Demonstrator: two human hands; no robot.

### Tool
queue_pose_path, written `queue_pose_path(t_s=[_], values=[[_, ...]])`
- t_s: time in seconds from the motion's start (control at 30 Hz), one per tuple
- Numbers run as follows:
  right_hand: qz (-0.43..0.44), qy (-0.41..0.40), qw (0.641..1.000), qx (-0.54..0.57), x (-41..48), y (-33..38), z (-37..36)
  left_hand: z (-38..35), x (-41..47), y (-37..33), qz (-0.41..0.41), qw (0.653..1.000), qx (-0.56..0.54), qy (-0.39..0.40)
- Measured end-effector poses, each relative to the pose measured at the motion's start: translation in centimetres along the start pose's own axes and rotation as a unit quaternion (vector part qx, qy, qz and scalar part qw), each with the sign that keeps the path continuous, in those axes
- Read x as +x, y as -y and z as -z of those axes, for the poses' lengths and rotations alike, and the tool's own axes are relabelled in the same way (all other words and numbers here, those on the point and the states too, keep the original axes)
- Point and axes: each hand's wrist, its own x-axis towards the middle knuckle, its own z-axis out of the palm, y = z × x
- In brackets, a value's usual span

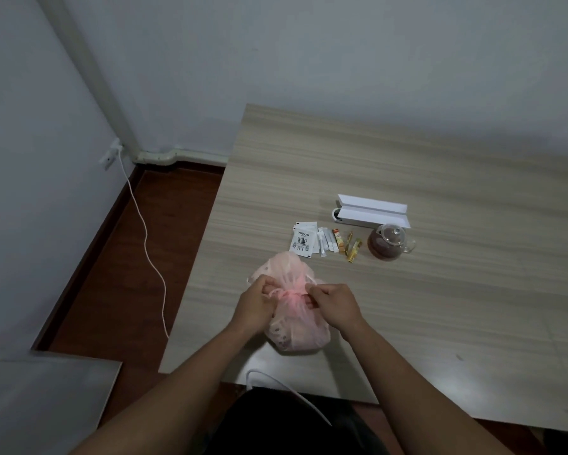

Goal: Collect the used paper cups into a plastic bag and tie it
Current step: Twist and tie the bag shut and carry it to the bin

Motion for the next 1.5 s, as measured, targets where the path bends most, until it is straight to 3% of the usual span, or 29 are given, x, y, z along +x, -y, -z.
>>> queue_pose_path(t_s=[0.2,0.4,0.7,1.0,1.23,1.5], values=[[0.008,0.041,0.997,0.07,-1.2,0.9,1.5,-0.6,-1.4,0.1,-0.074,0.992,0.102,0.029],[0.067,0.086,0.992,0.069,-1.9,1.9,3.3,-1.7,-4.2,-0.7,-0.073,0.991,0.108,-0.041],[0.119,0.207,0.968,0.074,-3.2,2.4,4.0,-3.4,-11.4,-0.8,-0.058,0.972,0.07,-0.217],[0.192,0.331,0.924,0.007,-8.4,5.1,1.1,-2.6,-20.8,0.5,-0.022,0.931,0.052,-0.359],[0.249,0.402,0.88,-0.044,-15.0,7.6,-3.7,-0.3,-29.1,3.4,0.039,0.895,-0.041,-0.443],[0.279,0.492,0.822,-0.072,-27.2,8.3,-13.0,3.2,-42.5,10.1,0.072,0.83,-0.151,-0.533]])
